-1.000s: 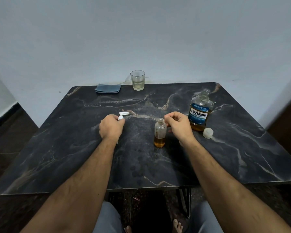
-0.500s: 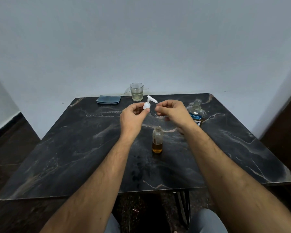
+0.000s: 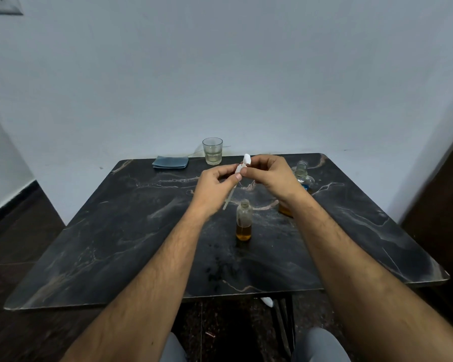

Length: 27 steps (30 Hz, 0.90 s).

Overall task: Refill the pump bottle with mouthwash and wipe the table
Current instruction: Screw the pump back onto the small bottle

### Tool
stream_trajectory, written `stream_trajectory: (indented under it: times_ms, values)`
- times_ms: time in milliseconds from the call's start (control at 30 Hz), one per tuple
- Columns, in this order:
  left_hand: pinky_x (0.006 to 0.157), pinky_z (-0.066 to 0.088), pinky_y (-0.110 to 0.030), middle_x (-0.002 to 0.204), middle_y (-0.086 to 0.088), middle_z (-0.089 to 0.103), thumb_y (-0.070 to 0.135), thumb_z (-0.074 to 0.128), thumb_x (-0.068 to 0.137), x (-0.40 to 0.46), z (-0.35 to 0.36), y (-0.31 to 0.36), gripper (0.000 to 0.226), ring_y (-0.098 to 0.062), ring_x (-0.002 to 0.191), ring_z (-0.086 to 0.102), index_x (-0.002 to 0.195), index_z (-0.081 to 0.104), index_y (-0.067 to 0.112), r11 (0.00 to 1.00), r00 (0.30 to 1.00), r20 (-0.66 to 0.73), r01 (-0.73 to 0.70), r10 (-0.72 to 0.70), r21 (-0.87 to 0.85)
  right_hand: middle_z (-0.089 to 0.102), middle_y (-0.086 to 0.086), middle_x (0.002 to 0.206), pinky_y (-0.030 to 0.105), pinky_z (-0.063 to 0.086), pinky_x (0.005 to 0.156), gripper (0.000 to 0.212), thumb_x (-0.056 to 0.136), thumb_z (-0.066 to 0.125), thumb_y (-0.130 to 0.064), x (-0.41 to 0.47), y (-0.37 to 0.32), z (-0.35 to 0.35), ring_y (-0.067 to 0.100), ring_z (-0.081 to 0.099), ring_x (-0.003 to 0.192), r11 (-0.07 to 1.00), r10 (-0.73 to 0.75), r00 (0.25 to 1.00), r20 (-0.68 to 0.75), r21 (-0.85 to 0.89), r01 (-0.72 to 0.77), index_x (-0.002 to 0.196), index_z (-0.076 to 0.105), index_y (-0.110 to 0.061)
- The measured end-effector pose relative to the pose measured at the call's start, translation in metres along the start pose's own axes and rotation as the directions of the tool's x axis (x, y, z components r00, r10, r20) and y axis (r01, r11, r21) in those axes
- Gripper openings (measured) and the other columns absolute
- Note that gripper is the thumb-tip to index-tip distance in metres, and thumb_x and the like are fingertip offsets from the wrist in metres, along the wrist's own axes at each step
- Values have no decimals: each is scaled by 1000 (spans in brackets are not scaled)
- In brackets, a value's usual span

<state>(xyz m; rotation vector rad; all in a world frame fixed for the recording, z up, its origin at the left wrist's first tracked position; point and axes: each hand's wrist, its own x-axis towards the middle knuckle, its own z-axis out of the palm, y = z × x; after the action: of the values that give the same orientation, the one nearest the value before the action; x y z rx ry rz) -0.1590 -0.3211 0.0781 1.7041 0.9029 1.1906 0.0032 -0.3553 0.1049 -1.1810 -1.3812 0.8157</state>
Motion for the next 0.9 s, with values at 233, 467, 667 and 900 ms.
stream_trajectory:
  times_ms: [233,467,667,900]
  values:
    - [96,51,-22,114,12,66,20,69,91,-19,-2,-21,41,0,109,61,131,61,17,994,993,-47,110,-110,-7,72,10,85,19,53,68,15,83,76,-17,-2,-10,-14,10,63,74,987,-111,969,-220,-139,81,91,73,-5]
    - [98,53,-33,123,4,67,24,83,78,-39,12,-58,63,-8,108,65,135,58,19,954,968,60,228,-244,192,72,6,81,29,55,70,13,83,75,-20,-6,-13,-18,8,63,72,968,-108,965,-240,-248,47,88,74,-8]
    - [96,53,-33,114,11,69,30,83,76,-38,23,-62,56,-6,104,65,127,61,25,937,971,42,217,-237,274,72,11,84,40,56,73,15,82,74,-22,-6,-12,-17,14,63,74,958,-113,965,-235,-282,44,88,74,-8]
    - [94,52,-31,114,11,68,31,82,78,-39,28,-61,52,-7,105,64,126,61,26,929,970,7,229,-242,291,72,7,81,42,56,74,14,82,73,-22,-8,-13,-16,25,68,82,933,-160,962,-223,-354,73,87,73,-9]
